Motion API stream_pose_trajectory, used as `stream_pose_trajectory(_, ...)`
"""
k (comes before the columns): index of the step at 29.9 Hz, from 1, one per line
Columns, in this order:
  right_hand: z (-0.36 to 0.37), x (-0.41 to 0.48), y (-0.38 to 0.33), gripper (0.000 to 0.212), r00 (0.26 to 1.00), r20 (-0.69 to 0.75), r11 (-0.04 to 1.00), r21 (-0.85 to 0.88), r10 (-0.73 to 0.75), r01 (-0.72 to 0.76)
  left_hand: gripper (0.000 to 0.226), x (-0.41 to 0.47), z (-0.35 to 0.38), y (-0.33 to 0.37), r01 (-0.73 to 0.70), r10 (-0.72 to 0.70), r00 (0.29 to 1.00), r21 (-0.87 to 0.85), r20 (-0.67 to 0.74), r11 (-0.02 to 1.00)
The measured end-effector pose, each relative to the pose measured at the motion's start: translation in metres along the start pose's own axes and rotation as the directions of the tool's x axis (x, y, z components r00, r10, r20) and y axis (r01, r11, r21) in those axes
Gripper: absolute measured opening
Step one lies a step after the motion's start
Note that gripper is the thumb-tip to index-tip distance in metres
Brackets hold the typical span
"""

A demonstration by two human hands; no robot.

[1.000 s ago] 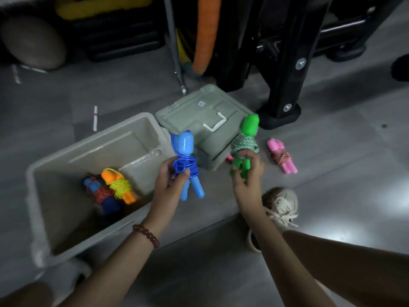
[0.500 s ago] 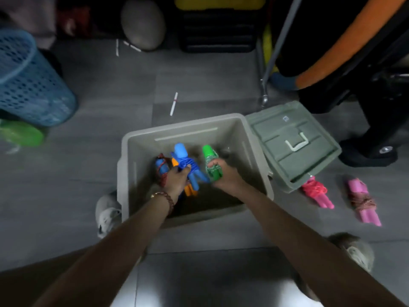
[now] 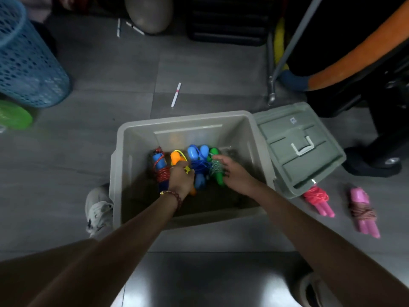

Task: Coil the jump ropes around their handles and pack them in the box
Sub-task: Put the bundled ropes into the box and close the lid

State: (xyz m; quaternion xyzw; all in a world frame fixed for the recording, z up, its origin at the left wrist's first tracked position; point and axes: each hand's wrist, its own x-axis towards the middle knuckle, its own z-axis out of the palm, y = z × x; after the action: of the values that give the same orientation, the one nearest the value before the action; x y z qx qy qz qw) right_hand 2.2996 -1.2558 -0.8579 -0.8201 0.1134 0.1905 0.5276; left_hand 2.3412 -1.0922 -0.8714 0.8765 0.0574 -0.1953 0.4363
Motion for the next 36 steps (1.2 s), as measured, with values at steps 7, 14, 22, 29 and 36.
stream_pose_trajectory(7,-0.070,-0.102,-0.043,0.036,0.951,-0.264,0.962,0.178,-0.159,0.210,0.020,-0.066,-0.005,0.084,-0.432,0.444,0.890,-0.123,0.101,0.893)
stream_pose_trajectory(14,-0.157,-0.184,0.053,0.035,0.683,-0.705,0.957,0.290,0.191,0.032,0.026,-0.135,0.073,0.157,-0.536,0.606,0.703,-0.284,0.371,0.795)
stream_pose_trajectory(22,-0.205,-0.224,0.200,0.064,0.665,-0.599,0.862,0.087,0.446,-0.500,0.019,-0.144,0.189,0.155,-0.474,0.475,0.638,-0.177,0.606,0.863)
stream_pose_trajectory(29,-0.206,-0.207,0.254,0.068,0.668,-0.500,0.736,-0.087,0.551,-0.671,0.021,-0.132,0.285,0.139,-0.613,0.387,0.581,0.072,0.716,0.787)
stream_pose_trajectory(36,-0.181,-0.195,0.272,0.038,0.628,-0.526,0.773,0.095,0.574,-0.627,0.044,-0.123,0.336,0.108,-0.497,0.167,0.640,0.238,0.750,0.834)
